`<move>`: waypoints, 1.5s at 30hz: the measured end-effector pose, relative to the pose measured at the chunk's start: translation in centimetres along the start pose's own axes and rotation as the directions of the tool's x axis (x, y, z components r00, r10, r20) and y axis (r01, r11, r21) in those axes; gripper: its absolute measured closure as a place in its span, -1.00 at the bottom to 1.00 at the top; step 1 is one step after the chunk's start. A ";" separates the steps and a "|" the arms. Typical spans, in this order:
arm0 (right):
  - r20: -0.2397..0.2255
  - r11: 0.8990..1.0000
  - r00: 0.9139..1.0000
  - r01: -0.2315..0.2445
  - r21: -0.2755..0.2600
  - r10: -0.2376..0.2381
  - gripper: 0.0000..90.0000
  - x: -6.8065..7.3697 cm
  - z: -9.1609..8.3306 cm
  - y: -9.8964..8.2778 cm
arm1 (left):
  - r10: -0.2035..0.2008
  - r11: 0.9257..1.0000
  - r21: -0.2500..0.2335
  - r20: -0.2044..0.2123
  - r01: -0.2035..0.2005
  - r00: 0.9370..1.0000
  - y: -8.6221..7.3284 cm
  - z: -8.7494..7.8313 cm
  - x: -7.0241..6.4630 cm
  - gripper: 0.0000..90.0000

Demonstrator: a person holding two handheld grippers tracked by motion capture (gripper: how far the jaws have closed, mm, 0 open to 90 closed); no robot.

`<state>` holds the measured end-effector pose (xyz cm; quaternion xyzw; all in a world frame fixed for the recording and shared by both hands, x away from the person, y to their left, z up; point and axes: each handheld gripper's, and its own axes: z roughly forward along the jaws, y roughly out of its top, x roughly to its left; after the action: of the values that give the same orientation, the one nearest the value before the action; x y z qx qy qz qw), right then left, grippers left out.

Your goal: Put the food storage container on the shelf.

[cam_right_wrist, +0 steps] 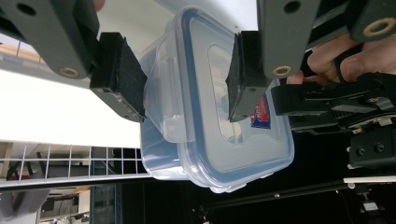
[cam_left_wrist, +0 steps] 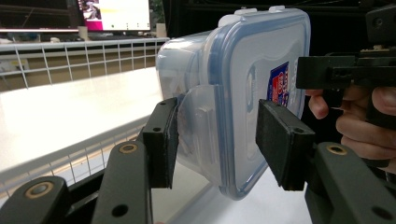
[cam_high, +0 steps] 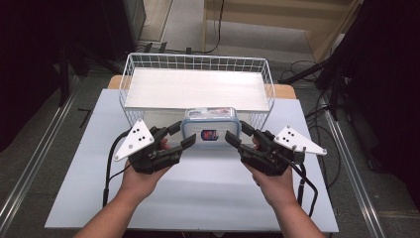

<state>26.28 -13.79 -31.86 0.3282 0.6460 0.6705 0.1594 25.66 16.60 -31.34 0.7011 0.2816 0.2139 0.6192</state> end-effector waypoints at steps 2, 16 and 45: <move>0.004 1.000 1.000 -0.001 0.001 0.001 0.10 -0.1 0.3 0.4 | -0.005 1.000 0.002 0.003 0.005 1.000 0.4 0.2 0.3 0.12; 0.018 1.000 1.000 -0.016 0.004 0.016 0.10 -1.5 2.4 3.7 | -0.008 1.000 0.024 0.018 0.007 1.000 3.8 1.7 3.1 0.12; 0.014 0.968 0.980 -0.196 0.158 0.197 0.16 -6.1 7.0 5.8 | -0.303 0.946 0.139 0.074 0.291 0.950 5.3 5.1 9.7 0.15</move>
<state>36.47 -13.03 -28.01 0.4016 0.6618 0.6296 0.0650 36.91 18.74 -27.25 0.6977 0.3677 0.0665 0.6113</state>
